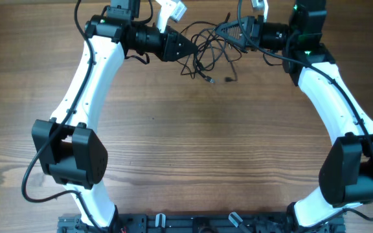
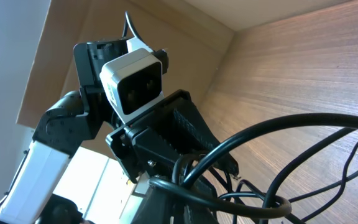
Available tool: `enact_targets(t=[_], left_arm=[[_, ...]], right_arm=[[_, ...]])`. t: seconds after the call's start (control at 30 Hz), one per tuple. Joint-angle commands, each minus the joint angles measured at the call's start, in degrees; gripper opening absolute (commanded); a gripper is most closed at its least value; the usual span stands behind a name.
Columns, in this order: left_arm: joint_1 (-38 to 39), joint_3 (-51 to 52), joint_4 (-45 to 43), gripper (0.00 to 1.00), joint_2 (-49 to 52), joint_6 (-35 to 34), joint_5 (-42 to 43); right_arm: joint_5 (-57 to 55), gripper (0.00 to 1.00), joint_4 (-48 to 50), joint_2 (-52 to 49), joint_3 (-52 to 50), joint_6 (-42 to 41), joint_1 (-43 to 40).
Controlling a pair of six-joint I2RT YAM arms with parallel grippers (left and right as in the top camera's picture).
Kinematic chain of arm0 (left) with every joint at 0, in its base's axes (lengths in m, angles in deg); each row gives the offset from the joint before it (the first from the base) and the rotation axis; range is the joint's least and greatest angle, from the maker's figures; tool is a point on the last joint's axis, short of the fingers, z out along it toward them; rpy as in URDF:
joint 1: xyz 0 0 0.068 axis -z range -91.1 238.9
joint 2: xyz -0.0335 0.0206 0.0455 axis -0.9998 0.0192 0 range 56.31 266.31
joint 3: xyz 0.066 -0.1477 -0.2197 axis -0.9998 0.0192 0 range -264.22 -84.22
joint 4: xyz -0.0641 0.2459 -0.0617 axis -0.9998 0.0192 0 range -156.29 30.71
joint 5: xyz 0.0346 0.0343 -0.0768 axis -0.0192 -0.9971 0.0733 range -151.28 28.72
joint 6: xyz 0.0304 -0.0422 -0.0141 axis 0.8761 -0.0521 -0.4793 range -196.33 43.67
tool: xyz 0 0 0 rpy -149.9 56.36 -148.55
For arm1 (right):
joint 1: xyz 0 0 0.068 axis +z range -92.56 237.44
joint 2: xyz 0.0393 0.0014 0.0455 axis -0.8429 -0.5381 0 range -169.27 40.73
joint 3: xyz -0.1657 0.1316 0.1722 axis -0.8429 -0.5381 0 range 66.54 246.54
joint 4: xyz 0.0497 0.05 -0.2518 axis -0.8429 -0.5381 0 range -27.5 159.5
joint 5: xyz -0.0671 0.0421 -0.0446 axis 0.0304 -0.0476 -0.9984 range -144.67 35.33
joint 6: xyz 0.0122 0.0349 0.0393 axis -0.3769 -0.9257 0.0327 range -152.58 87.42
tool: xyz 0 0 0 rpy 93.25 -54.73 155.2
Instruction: Untangle cables
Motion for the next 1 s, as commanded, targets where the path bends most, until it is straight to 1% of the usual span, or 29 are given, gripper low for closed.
enact_targets(t=[0.0, 0.37, 0.57, 0.83, 0.9, 0.97], left_arm=[[0.74, -0.13, 0.31, 0.27, 0.46, 1.33, 2.49], [1.01, -0.13, 0.7, 0.25, 0.46, 1.33, 2.62], [1.03, -0.13, 0.7, 0.25, 0.46, 1.33, 2.62], [3.41, -0.13, 0.66, 0.24, 0.5, 1.38, 2.6], [3.93, -0.13, 0.66, 0.2, 0.5, 1.86, 2.58], [4.31, -0.13, 0.7, 0.1, 0.5, 2.62, 2.1]], right_arm=[[1.53, 0.05, 0.72, 1.73, 1.18, -0.26, 0.13], [1.33, 0.04, 1.44, 1.73, 1.18, -0.57, 0.11], [1.42, 0.05, 7.52, 1.73, 1.18, -5.03, 0.07], [1.27, 0.04, 8.87, 1.73, 1.18, -6.27, 0.07], [1.14, 0.05, 8.92, 1.73, 1.18, -6.38, 0.07], [1.16, 0.05, 9.16, 1.73, 1.18, -6.49, 0.07]])
